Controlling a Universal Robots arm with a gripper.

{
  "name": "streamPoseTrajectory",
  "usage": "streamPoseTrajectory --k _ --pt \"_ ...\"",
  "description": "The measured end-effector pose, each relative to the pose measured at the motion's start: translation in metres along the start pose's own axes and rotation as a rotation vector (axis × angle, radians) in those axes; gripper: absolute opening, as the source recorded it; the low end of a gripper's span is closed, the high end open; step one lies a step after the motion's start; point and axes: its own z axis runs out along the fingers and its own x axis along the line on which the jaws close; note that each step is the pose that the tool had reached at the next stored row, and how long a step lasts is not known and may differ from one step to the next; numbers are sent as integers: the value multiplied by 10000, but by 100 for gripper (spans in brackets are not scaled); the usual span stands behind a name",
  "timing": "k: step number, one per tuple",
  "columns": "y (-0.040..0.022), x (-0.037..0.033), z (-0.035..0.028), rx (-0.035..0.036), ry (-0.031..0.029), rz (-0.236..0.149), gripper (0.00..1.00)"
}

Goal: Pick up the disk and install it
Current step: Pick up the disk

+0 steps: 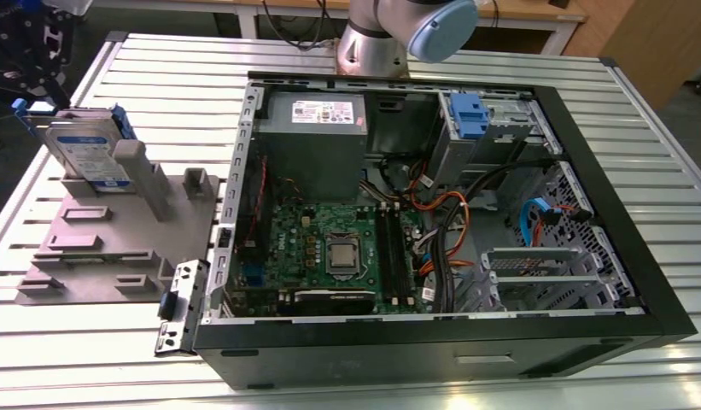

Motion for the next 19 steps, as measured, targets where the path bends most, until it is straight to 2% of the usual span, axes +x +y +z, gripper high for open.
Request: streamPoseTrajectory --k 19 --pt "0 0 1 -121 115 -3394 11"
